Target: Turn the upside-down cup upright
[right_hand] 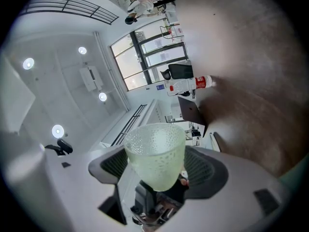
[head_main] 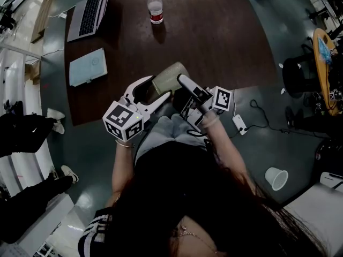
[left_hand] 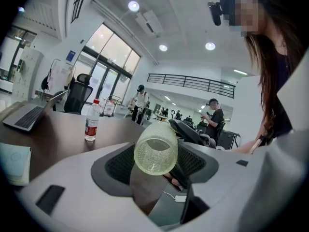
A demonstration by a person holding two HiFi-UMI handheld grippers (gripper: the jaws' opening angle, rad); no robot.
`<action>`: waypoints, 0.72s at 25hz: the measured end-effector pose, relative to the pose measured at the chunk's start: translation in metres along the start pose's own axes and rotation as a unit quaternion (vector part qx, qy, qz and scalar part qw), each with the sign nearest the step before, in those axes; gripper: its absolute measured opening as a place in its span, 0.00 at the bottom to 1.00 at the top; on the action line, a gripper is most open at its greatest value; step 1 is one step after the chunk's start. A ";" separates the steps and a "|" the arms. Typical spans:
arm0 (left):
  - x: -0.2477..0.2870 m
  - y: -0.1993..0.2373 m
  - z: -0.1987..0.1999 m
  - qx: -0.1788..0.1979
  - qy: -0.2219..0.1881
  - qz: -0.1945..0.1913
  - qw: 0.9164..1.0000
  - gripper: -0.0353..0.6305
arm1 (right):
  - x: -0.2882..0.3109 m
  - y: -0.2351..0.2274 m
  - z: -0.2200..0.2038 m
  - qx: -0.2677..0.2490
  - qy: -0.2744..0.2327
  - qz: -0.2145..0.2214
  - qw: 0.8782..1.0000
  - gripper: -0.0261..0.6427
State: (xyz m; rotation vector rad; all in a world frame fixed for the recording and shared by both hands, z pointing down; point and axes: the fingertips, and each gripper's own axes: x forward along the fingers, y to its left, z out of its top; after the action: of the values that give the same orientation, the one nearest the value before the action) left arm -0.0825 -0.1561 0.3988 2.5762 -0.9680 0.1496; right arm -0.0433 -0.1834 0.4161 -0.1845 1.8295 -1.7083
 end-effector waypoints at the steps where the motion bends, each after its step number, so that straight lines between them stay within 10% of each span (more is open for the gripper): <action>1: 0.000 0.000 0.000 0.000 0.000 0.000 1.000 0.49 | 0.000 0.000 0.000 0.000 0.000 0.001 1.000 0.57; 18: -0.004 0.007 0.009 -0.026 -0.036 0.016 0.999 0.48 | 0.001 -0.001 0.000 -0.010 0.005 0.004 1.000 0.57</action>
State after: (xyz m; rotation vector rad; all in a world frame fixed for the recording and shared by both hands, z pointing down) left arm -0.0906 -0.1621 0.3921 2.5351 -1.0260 0.0410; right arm -0.0446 -0.1842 0.4163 -0.1761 1.8528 -1.6883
